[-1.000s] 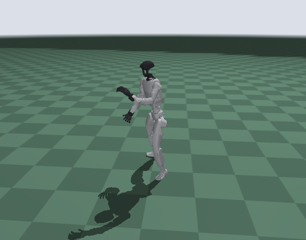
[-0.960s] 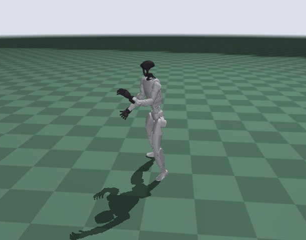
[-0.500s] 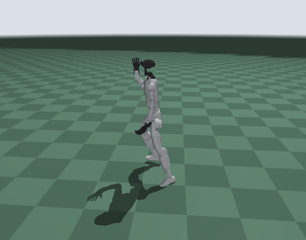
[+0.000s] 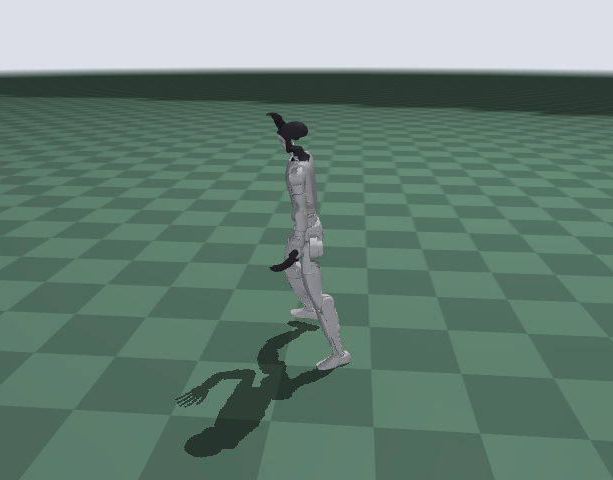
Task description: Kungfu
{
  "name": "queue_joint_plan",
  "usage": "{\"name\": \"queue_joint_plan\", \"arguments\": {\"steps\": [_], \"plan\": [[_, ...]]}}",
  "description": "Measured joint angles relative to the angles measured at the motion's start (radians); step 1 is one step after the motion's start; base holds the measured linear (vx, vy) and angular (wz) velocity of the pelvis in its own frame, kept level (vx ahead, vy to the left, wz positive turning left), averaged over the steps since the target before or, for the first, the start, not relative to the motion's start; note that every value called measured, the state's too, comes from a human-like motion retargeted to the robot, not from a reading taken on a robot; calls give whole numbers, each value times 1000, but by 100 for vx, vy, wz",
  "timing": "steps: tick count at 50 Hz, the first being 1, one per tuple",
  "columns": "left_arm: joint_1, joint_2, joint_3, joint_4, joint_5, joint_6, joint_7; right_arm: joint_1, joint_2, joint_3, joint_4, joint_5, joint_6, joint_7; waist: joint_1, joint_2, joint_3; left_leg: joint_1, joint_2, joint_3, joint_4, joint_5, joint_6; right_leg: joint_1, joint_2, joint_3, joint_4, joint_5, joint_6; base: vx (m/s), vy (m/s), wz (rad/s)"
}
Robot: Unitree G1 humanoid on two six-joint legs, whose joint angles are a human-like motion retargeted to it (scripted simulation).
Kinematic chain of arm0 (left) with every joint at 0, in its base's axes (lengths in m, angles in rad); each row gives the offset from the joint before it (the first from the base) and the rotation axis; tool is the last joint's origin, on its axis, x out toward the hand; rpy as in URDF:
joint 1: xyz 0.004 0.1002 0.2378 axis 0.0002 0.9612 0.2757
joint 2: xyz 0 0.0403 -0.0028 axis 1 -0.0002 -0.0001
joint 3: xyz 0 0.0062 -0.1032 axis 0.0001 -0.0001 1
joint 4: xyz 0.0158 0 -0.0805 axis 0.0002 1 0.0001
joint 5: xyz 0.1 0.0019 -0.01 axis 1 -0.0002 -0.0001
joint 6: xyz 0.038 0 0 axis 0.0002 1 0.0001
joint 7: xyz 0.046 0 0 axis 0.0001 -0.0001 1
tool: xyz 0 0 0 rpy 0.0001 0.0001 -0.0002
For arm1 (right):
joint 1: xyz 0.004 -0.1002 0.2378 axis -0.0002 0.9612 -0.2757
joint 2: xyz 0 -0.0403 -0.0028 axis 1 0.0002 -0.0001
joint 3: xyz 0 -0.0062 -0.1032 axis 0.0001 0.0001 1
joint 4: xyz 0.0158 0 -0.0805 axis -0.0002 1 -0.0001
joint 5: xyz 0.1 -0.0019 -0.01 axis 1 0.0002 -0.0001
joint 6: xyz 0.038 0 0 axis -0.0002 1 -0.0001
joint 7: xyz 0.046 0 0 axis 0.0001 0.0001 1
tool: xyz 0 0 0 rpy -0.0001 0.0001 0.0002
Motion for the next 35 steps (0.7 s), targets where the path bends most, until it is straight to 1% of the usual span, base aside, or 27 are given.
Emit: {"name": "queue_joint_plan", "arguments": {"steps": [2,3,4,5,7,8,10,12,13,15,17,19,20,22,25,27,30,33,35], "plan": [[39,28,5,9,107,-10,11,5,-118,4,122,-178,-49,24,6,-12,11,8,-29,-81,31,-96,0,17,7,1,-44,33,0,10,13,-83],[59,41,10,17,161,-19,27,-7,-176,18,183,-302,-79,-1,16,-23,17,13,-55,-131,47,-130,0,21,10,12,-68,54,0,5,11,-126],[80,53,14,25,212,-30,49,-31,-234,46,238,-467,-101,-69,30,-36,25,23,-79,-178,60,-157,2,24,15,26,-93,77,1,1,9,-158],[102,66,18,33,259,-41,75,-60,-292,81,291,-651,-120,-160,47,-50,34,36,-103,-223,74,-180,4,26,21,42,-119,101,1,-5,13,-184],[143,82,21,58,345,-71,148,-129,-399,127,367,-1061,-98,-394,80,-68,51,64,-152,-247,75,-197,31,18,34,79,-179,156,9,-13,19,-201],[164,89,24,73,385,-87,185,-165,-441,138,393,-1236,-67,-498,93,-74,64,84,-155,-200,63,-190,35,13,52,113,-209,185,16,-18,18,-189],[209,103,29,108,458,-113,253,-235,-498,180,429,-1459,-3,-688,82,-90,84,115,-149,-93,41,-184,32,6,70,165,-260,233,42,-21,16,-139],[244,122,30,161,525,-123,298,-330,-534,278,458,-1505,-34,-801,30,-104,96,124,-156,-26,30,-187,40,1,64,191,-303,273,81,-26,20,-73],[257,134,26,192,556,-117,307,-382,-548,335,466,-1494,-73,-820,4,-109,100,126,-165,-13,29,-188,44,3,54,186,-325,293,99,-27,19,-76],[276,153,18,249,639,-88,311,-464,-575,420,467,-1473,-129,-819,-14,-115,106,135,-179,16,26,-191,49,4,38,154,-368,322,96,-24,15,-121],[288,162,30,287,750,-56,326,-532,-590,483,455,-1489,-111,-811,3,-116,100,151,-182,63,17,-189,45,7,15,47,-392,316,34,-16,5,-164],[295,172,33,301,834,-42,351,-587,-592,538,445,-1516,-79,-822,8,-113,90,162,-180,94,10,-186,41,12,4,-32,-412,314,-6,-10,-5,-129],[297,176,28,301,863,-39,362,-611,-589,564,443,-1525,-71,-831,5,-109,84,164,-178,107,6,-185,39,11,2,-64,-417,317,-21,-10,-10,-97],[295,183,6,287,882,-38,372,-653,-577,608,441,-1524,-87,-843,-6,-101,68,164,-176,133,3,-179,33,-2,-9,-127,-404,347,-45,-12,-15,-84],[271,197,-26,266,875,-42,365,-714,-561,658,438,-1529,-89,-849,-33,-85,55,162,-164,155,9,-166,17,-13,-37,-248,-374,401,-72,-16,-20,-63],[247,218,-41,249,874,-32,339,-753,-554,693,442,-1548,-84,-857,-48,-74,39,162,-157,168,1,-157,10,-47,-33,-262,-327,377,-81,-14,-37,-52],[216,238,-53,213,876,-13,306,-799,-548,739,449,-1568,-84,-870,-80,-55,16,176,-148,193,-26,-134,1,-121,-15,-200,-229,312,-85,-11,-38,-25],[197,245,-64,180,850,-36,296,-849,-547,782,433,-1580,-89,-869,-150,-22,-24,161,-142,193,-47,-53,0,-174,-38,-205,-137,228,-110,-9,-49,22],[196,257,-78,163,830,-55,289,-878,-542,808,421,-1584,-93,-870,-194,-8,-50,159,-127,175,-43,36,0,-198,-26,-173,-77,151,-128,2,-58,26]]}}
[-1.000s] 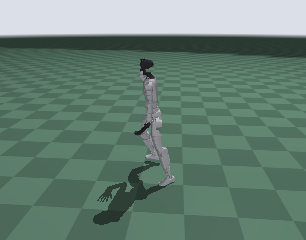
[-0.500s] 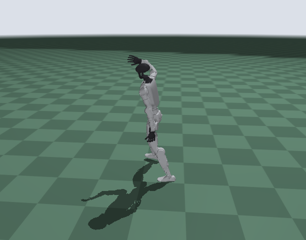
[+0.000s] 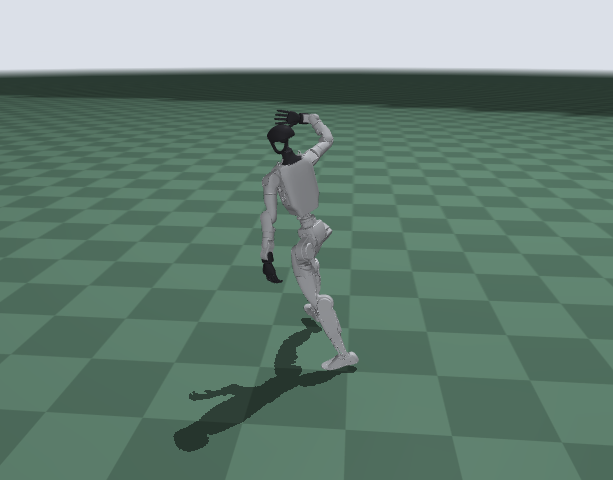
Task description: Kungfu
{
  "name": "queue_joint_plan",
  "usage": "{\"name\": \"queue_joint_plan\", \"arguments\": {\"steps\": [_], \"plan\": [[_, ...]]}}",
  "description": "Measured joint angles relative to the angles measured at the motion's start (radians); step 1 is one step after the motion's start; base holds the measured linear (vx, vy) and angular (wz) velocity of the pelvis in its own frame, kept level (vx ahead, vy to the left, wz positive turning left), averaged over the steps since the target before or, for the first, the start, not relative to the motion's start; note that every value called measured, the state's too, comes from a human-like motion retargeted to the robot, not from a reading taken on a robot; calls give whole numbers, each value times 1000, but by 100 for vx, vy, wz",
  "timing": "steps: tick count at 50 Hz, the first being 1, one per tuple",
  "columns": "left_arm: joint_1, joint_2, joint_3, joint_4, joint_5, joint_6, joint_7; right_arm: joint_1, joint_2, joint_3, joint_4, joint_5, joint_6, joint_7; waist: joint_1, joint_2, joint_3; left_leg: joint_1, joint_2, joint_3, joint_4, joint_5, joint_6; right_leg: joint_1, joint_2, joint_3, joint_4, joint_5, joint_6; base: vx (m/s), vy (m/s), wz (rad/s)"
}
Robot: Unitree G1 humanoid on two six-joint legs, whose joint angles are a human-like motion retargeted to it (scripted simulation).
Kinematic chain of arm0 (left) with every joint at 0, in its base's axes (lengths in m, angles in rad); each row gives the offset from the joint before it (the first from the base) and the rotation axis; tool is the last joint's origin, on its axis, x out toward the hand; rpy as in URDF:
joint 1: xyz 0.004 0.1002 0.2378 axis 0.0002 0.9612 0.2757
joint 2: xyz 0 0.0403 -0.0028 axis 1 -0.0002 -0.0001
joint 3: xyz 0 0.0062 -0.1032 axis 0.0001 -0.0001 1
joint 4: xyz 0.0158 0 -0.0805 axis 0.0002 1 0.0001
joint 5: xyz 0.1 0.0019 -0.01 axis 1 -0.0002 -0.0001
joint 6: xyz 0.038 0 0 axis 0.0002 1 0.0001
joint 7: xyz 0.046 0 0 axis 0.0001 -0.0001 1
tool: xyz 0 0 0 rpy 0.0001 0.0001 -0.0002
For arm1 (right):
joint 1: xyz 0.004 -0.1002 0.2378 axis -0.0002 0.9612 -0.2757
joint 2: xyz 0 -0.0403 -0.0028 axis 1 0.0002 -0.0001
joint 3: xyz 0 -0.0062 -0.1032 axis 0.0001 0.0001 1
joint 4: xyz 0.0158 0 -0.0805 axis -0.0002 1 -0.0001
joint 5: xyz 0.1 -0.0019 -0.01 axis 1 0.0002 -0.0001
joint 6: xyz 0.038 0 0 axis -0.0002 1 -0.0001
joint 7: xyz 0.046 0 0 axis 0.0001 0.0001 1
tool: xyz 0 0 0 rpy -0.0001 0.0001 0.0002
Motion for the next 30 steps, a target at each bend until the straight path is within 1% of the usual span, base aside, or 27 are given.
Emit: {"name": "queue_joint_plan", "arguments": {"steps": [2,3,4,5,6,7,8,9,10,12,13,14,15,17,18,20,22,23,26,28,30], "plan": [[9,15,-9,-11,-2,-11,1,-16,7,19,-6,-3,-4,-1,-23,4,-19,19,45,-6,26,121,0,3,53,43,35,-82,-16,10,-98,-9],[15,22,-12,-12,3,-14,6,-20,12,26,-8,-7,-6,-1,-22,4,-21,40,86,-10,54,187,0,26,96,57,39,-121,-28,17,-98,-44],[16,28,-17,-11,10,-15,11,-22,16,32,-8,-13,-8,-5,-18,-11,-24,44,107,-42,104,251,37,53,121,79,32,-150,-36,19,-91,-56],[14,33,-23,-9,17,-15,17,-23,20,38,-8,-20,-9,-9,-12,-34,-27,38,117,-86,166,314,94,83,138,106,19,-172,-42,15,-95,-86],[6,37,-35,-6,22,-16,23,-22,24,43,-3,-28,-11,-17,15,-67,-21,8,117,-155,282,362,198,121,156,141,3,-185,-45,14,-95,-130],[-3,39,-48,-3,28,-18,31,-23,29,48,2,-38,-12,-24,49,-95,-13,-26,106,-233,395,394,275,158,179,176,-16,-195,-48,13,-85,-196],[-13,37,-60,-2,34,-23,42,-26,34,54,7,-48,-15,-30,95,-114,-3,-66,72,-326,502,396,299,193,212,207,-38,-198,-54,14,-64,-234],[-20,26,-70,-4,44,-31,62,-31,39,65,10,-56,-17,-33,142,-134,3,-111,-19,-457,602,381,273,227,237,244,-60,-198,-56,16,-45,-263],[-26,11,-79,-8,56,-40,86,-38,45,78,12,-63,-19,-35,190,-154,8,-158,-139,-607,700,359,221,262,258,283,-83,-198,-56,21,-49,-248],[-43,-17,-93,-14,82,-55,150,-62,69,110,12,-67,-24,-38,243,-193,10,-254,-268,-638,861,264,170,318,265,338,-108,-204,-46,28,-59,-183],[-52,-32,-100,-17,93,-61,188,-75,83,130,12,-66,-29,-40,245,-204,10,-308,-290,-636,915,199,152,347,262,346,-122,-206,-39,30,-52,-97],[-65,-45,-114,-20,101,-70,226,-90,97,150,10,-64,-32,-41,240,-210,10,-361,-268,-597,951,133,175,378,263,348,-138,-206,-34,29,-45,-54],[-80,-56,-131,-24,106,-81,265,-104,111,170,8,-61,-36,-41,233,-212,11,-412,-222,-540,979,66,219,410,265,346,-156,-206,-30,29,-48,-52],[-140,-73,-170,-22,135,-108,341,-139,138,214,8,-56,-43,-35,238,-211,20,-515,-151,-452,993,-25,288,476,289,359,-198,-200,-26,31,-53,-79],[-185,-78,-195,-19,162,-120,381,-164,149,242,11,-54,-47,-30,250,-209,26,-558,-140,-429,977,-58,300,508,306,370,-220,-196,-27,29,-46,-111],[-288,-92,-242,-20,242,-125,455,-209,170,297,19,-57,-55,-26,283,-201,41,-623,-178,-443,888,-70,280,577,341,391,-264,-189,-34,30,-42,-135],[-415,-91,-287,-39,328,-115,489,-248,195,341,33,-69,-61,-24,342,-192,60,-659,-204,-465,740,-32,221,650,382,422,-294,-188,-51,46,-53,-175],[-489,-88,-309,-50,368,-104,500,-263,208,358,39,-76,-65,-23,376,-185,72,-669,-202,-475,656,-10,192,686,405,442,-305,-190,-62,42,-44,-195],[-734,-71,-366,-88,452,-53,550,-303,249,397,52,-101,-75,-28,476,-161,112,-668,-168,-512,381,21,130,800,472,509,-315,-210,-102,48,-40,-198],[-910,-51,-415,-119,455,-25,583,-330,277,421,52,-120,-76,-32,532,-135,138,-642,-133,-547,203,17,83,885,519,565,-313,-230,-125,75,-46,-189],[-1081,-28,-461,-153,423,0,630,-365,311,451,40,-135,-76,-40,566,-112,157,-614,-120,-611,69,-22,56,968,550,621,-313,-245,-135,74,-30,-176]]}}
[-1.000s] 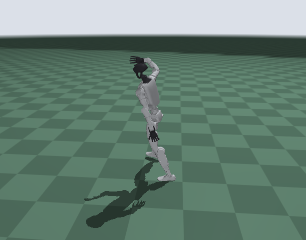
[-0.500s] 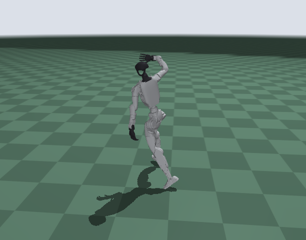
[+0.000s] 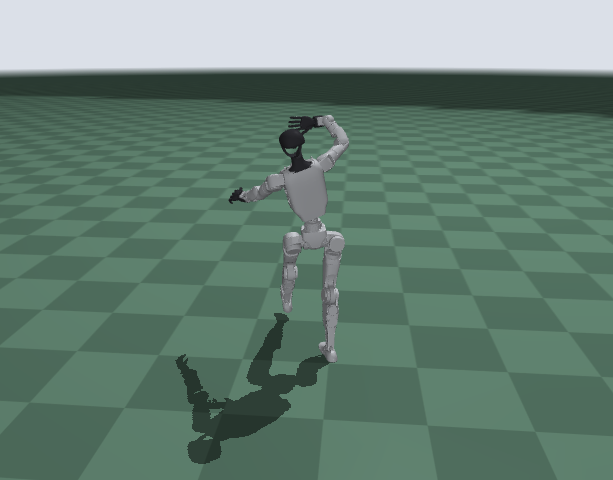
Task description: Kungfu
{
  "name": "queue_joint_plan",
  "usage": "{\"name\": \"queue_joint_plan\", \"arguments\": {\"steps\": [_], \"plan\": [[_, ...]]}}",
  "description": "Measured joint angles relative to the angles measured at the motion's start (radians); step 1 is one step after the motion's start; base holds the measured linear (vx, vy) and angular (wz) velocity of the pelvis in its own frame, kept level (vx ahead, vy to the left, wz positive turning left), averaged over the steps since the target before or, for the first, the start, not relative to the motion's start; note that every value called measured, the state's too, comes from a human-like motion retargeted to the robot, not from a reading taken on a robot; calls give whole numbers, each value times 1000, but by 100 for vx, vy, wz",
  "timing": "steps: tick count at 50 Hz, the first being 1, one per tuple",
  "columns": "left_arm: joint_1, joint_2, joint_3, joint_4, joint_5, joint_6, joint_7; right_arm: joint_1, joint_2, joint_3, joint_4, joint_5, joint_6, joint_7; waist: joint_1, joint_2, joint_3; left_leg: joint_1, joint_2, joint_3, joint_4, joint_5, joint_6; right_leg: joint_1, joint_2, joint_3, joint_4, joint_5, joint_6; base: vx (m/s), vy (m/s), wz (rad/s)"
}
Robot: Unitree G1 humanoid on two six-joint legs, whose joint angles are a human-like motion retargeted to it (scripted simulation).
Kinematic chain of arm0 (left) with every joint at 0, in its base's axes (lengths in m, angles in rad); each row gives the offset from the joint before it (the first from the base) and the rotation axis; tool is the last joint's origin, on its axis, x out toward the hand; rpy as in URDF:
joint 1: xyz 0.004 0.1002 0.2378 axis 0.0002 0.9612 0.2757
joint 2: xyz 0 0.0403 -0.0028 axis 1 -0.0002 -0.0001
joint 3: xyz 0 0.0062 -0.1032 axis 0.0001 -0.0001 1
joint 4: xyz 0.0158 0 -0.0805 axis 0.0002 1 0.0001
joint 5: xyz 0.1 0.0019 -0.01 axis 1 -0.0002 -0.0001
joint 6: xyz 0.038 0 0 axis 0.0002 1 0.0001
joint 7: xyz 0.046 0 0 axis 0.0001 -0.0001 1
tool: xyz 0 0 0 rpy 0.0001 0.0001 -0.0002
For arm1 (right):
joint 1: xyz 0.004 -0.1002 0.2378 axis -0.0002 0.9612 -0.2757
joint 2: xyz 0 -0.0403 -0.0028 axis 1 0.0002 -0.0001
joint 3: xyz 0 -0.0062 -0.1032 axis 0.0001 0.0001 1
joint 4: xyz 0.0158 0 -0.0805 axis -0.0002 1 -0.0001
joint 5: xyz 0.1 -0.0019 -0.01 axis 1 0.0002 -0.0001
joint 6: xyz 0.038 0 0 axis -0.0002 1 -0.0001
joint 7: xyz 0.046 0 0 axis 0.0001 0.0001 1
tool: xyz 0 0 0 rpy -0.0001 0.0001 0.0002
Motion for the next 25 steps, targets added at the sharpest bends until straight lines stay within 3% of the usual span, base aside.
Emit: {"name": "queue_joint_plan", "arguments": {"steps": [2,5,8,9,11,14,17,21,23,25], "plan": [[-160,22,-51,-23,-63,30,43,-50,42,49,-19,-12,5,-3,11,20,4,29,-18,-64,-40,-8,-56,66,0,48,28,-18,25,106,-11,-149],[-390,40,-144,-57,-186,96,54,-140,98,138,-46,-23,27,-5,-4,50,-28,45,-84,-156,65,-35,-56,119,-16,88,84,-46,95,95,2,-133],[-587,53,-193,-126,-214,184,-73,-195,154,157,-69,-47,61,10,28,47,-106,-11,-85,-113,187,234,-56,102,-64,145,137,-46,205,103,-12,-195],[-639,67,-210,-169,-209,220,-125,-206,183,147,-72,-48,84,17,31,29,-126,-58,-100,-116,266,241,-33,71,-89,160,167,-38,249,77,-28,-195],[-712,81,-245,-264,-194,265,-201,-204,248,117,-67,-42,145,19,40,15,-139,-106,-114,-90,390,171,30,41,-134,174,207,-6,340,69,-22,-183],[-760,62,-292,-406,-142,254,-216,-162,318,63,-65,-56,259,21,48,46,-154,-109,24,44,499,48,72,26,-171,93,185,98,446,44,-17,-160],[-761,64,-340,-532,-44,214,-225,-144,370,36,-71,-61,391,-7,64,85,-161,-97,135,55,559,-25,67,-30,-182,-36,186,231,453,30,-41,-246],[-708,94,-383,-657,114,194,-309,-101,430,3,-72,-64,487,-39,48,108,-188,-18,265,234,505,-43,80,-137,-296,-248,161,378,453,-1,-19,-267],[-670,125,-397,-704,191,182,-360,-80,454,-4,-73,-47,518,-43,37,104,-192,35,281,316,465,-28,75,-203,-374,-341,170,381,453,-16,-13,-288],[-625,152,-396,-735,257,181,-421,-57,473,-4,-69,-45,520,-20,12,75,-168,133,211,406,402,-13,85,-261,-513,-400,211,340,453,-24,-3,-269]]}}
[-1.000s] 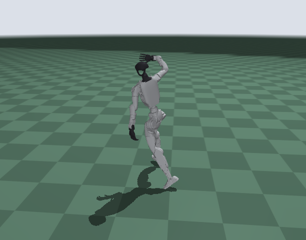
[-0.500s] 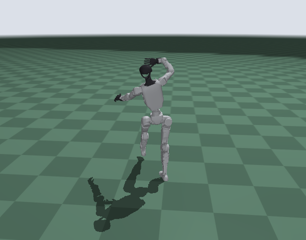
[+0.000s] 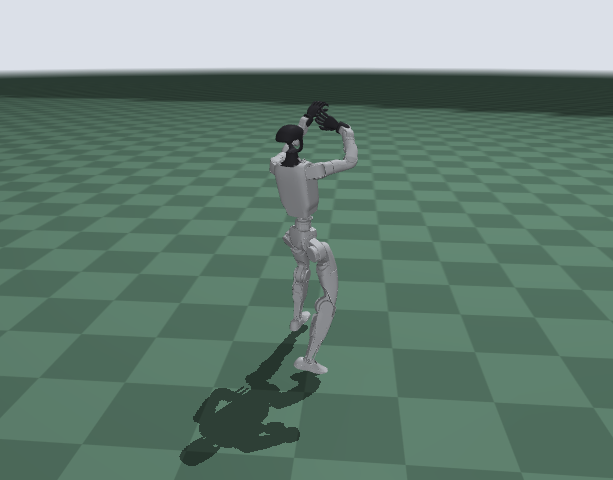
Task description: Kungfu
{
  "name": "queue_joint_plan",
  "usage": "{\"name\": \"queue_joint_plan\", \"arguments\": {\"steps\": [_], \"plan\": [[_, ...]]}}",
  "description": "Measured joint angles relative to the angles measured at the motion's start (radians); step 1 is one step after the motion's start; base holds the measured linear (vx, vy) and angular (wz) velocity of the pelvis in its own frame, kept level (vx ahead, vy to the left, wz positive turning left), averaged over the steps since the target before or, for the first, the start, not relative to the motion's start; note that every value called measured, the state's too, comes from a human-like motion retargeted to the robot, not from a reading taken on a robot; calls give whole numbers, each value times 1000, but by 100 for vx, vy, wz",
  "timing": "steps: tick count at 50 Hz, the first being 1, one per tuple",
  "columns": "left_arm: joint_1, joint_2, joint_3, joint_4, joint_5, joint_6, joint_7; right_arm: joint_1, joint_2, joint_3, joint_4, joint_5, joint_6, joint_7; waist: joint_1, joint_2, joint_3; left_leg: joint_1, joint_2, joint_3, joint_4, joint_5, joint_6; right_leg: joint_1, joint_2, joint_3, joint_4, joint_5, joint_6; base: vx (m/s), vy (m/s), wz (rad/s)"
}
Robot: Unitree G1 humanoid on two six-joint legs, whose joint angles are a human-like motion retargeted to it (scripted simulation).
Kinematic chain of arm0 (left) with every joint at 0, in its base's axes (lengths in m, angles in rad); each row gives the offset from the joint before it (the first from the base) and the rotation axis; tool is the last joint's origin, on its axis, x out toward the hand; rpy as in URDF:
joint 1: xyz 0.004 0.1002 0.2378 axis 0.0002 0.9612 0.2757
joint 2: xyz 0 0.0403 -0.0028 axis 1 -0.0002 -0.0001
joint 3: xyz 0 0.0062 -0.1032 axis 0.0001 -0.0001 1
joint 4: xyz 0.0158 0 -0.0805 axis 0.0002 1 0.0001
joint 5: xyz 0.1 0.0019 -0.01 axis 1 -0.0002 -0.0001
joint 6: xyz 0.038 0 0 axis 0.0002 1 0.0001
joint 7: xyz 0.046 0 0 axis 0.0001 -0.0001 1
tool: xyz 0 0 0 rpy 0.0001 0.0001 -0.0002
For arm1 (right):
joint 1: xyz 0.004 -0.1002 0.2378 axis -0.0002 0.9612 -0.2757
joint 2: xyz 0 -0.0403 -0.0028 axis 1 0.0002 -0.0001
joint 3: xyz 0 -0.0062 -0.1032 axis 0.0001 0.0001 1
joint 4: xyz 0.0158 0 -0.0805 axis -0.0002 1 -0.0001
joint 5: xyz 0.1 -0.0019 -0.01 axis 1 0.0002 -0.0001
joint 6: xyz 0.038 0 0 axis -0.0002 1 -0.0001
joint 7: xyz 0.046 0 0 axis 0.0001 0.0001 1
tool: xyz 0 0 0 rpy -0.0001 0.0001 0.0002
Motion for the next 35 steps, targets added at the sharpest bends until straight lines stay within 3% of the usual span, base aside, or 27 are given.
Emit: {"name": "queue_joint_plan", "arguments": {"steps": [3,6,10,14,17,21,25,27,30,35], "plan": [[70,48,-4,-23,54,0,-96,35,43,11,28,15,0,20,-32,-12,29,117,-29,98,-89,35,-15,-88,-86,-94,-20,6,-53,-42,-24,-288],[164,86,-16,-29,94,-3,-211,85,93,36,64,20,-23,18,-77,9,40,208,-18,168,-163,83,-40,-132,-128,-213,-33,-45,-171,-52,-34,-254],[347,81,-22,-13,175,-50,-351,216,177,48,146,11,-68,25,-158,43,74,321,-46,103,-265,168,-63,-252,-29,81,-10,-24,-149,-53,-41,-178],[553,31,-44,94,295,-69,-432,402,352,38,313,68,-124,76,-163,98,87,419,-72,-3,-339,228,-85,-377,-16,70,36,8,-201,-65,-27,-236],[709,-23,-52,216,393,-99,-497,536,485,37,438,58,-201,90,-182,155,103,471,-92,-131,-368,241,-84,-499,53,150,82,11,-226,-70,-18,-230],[886,-113,-128,384,522,-140,-618,674,568,112,584,77,-351,65,-199,235,145,520,-118,-278,-363,179,-80,-664,154,204,127,54,-288,-64,-13,-251],[1051,-248,-216,528,610,-168,-717,784,583,234,656,149,-572,53,-271,296,195,529,-138,-242,-358,41,-97,-827,237,235,174,91,-320,-48,-8,-185],[1117,-317,-220,581,641,-178,-779,853,581,258,649,140,-629,52,-341,323,220,520,-133,-204,-371,-12,-114,-891,254,239,203,92,-321,-34,-9,-60],[1170,-396,-209,623,686,-163,-814,968,596,247,644,135,-645,37,-400,350,247,510,-115,-152,-390,-80,-137,-951,273,231,242,86,-331,-25,-15,-18],[1187,-408,-258,620,702,-172,-810,1064,625,212,639,125,-615,-11,-436,366,257,474,-85,-84,-407,-152,-135,-968,245,216,274,7,-344,-16,-19,49]]}}
